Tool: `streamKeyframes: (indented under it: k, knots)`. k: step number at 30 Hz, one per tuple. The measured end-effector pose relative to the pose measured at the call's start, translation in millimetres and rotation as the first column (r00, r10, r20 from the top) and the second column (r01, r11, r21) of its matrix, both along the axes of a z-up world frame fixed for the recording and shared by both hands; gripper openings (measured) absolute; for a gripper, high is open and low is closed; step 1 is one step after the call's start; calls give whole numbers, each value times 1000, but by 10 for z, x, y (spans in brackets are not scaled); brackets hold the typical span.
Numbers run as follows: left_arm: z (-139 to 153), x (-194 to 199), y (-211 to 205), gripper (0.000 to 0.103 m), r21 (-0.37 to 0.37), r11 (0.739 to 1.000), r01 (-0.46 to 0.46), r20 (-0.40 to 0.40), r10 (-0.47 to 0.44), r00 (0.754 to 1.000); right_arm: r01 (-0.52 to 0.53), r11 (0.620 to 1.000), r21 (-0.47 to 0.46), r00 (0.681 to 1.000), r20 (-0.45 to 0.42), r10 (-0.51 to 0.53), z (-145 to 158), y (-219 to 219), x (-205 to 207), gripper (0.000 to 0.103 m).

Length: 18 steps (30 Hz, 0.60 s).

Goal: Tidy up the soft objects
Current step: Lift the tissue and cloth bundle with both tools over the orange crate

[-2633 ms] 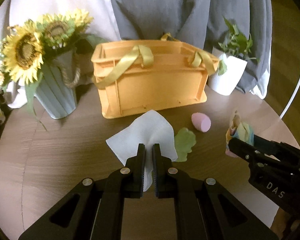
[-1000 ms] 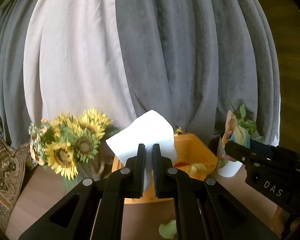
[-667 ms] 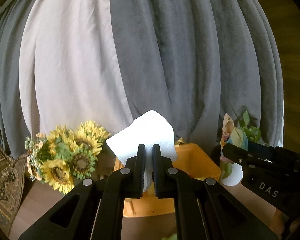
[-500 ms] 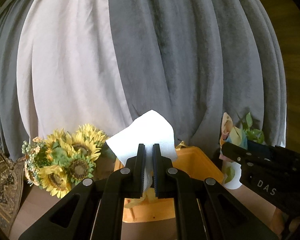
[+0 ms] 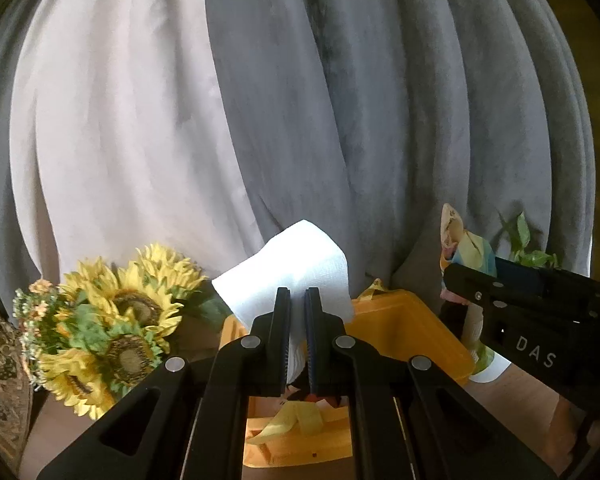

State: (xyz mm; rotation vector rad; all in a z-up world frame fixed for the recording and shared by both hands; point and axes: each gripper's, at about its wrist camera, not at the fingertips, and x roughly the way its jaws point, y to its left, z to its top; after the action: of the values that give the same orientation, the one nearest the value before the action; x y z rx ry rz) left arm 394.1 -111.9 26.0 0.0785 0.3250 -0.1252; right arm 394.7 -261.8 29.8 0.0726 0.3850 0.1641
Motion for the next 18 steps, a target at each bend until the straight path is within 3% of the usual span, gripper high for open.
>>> streamKeyframes:
  k: [18]
  knots:
    - [-594,703,-82,9,18,1000,15,-148,-12,989,1,1000,-30,991,-136,-5,-501,-35,798,43]
